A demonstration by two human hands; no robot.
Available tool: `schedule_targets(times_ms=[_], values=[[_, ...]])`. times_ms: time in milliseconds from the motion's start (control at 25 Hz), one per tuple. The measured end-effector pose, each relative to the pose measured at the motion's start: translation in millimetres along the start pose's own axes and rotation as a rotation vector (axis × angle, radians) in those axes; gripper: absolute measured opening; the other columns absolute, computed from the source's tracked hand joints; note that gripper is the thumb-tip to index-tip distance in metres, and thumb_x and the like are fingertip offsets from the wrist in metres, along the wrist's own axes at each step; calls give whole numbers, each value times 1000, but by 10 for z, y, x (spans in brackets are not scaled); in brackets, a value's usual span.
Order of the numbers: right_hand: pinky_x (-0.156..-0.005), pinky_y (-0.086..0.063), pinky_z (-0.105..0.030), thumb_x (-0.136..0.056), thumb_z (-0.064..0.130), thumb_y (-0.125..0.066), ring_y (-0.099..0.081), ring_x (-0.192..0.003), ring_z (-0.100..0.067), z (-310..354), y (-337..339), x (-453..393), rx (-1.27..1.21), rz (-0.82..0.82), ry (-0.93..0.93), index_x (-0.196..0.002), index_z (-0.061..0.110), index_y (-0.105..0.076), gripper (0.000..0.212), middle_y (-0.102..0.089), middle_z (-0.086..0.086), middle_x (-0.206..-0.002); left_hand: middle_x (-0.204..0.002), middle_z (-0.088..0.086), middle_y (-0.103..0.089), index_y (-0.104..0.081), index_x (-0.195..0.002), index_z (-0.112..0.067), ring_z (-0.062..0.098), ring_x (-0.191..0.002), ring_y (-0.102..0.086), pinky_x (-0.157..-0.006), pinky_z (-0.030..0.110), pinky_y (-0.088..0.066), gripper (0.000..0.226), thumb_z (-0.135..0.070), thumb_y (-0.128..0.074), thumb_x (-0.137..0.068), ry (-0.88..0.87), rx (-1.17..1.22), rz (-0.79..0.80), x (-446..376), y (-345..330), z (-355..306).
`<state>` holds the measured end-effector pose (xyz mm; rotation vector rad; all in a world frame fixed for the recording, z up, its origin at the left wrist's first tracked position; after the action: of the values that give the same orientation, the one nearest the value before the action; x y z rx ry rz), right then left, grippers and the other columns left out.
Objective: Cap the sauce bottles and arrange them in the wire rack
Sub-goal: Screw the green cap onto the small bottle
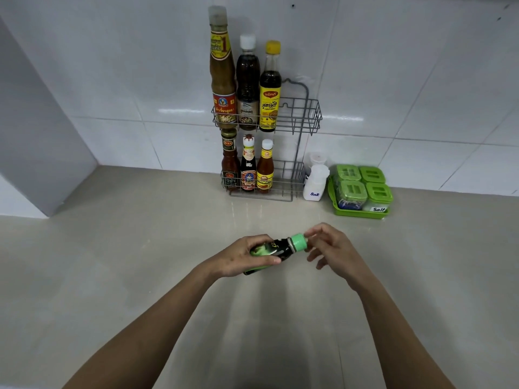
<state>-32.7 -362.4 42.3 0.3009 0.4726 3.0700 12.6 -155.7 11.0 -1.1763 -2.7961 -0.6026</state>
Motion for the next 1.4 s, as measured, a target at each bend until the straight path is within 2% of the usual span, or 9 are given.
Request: schedule_targets(times_ms=[160,280,480,680,800,960,1160,1320,1400], values=[[-68,-60,-28,-86,-5,-65,-70,-77,-21,84,-138,13,-118,114,72,-117,4,-64,32,-69,-14,-99,-88,-6,-61,-65,-105,-23,5,-72,-55,-63,22,-44,33,-40,-77,-80,-43,-24,-86,79,115,16],[-52,-55,-24,-90,17,-66,-61,-56,-23,110,-314,-8,-105,8,1,-87,2,-66,15,-66,-14,-70,-99,-7,-62,-62,-107,-29,10,-89,-60,-79,33,-52,45,-53,-78,-72,-148,-237,-182,127,201,29],[-54,-38,-29,-91,62,-48,-47,-45,-14,59,-491,-12,199,-202,2,-62,15,-55,55,-52,0,-45,-105,-7,-59,-58,-114,-33,11,-97,-58,-86,40,-52,53,-62,-73,-72,-202,-314,-185,210,278,79],[-57,-56,-32,-90,24,-66,-69,-70,-20,155,-564,19,-84,-19,83,-117,21,-61,27,-70,-10,-94,-103,-7,-58,-58,-114,-33,12,-96,-58,-85,42,-51,55,-64,-71,-72,-199,-293,-209,273,370,197],[-67,-60,-32,-88,9,-67,-70,-72,-19,175,-631,-21,-86,33,117,-109,22,-66,24,-67,-10,-92,-102,-7,-58,-58,-114,-34,13,-96,-58,-84,42,-51,55,-66,-70,-71,-184,-298,-225,273,425,211],[-66,-60,-33,-89,15,-67,-67,-64,-17,241,-670,-85,11,8,140,-101,20,-67,12,-66,-14,-89,-101,-6,-59,-59,-110,-32,13,-93,-59,-82,37,-52,47,-59,-73,-74,-187,-223,-222,283,456,243],[-51,-46,-32,-92,34,-61,-50,-55,-14,374,-805,-10,118,-48,316,-87,15,-57,21,-57,-2,-65,-92,-8,-63,-63,-108,-21,7,-83,-60,-72,23,-47,29,-32,-75,-84,-101,140,-4,368,411,132],[-54,-36,-29,-89,36,-56,-45,-57,-12,555,-868,26,92,-109,488,-82,13,-53,24,-52,-1,-62,-83,8,-62,-60,-116,-9,18,-66,-60,-58,25,-49,49,-45,-68,-85,65,486,337,482,375,112],[-52,-35,-33,-88,34,-56,-43,-55,-17,606,-895,15,97,-120,515,-81,13,-51,23,-51,-6,-60,-75,9,-60,-60,-111,-6,18,-59,-57,-51,24,-44,53,-49,-68,-83,56,455,377,505,419,120]])
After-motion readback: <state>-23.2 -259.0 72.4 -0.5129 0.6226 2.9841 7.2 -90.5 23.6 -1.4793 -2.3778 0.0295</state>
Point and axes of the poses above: each hand's wrist, its own x-axis away from the middle knuckle, its own y-axis out of the back of the hand, z = x × y, the point moved 4 cm from there along -x, towards the middle knuckle
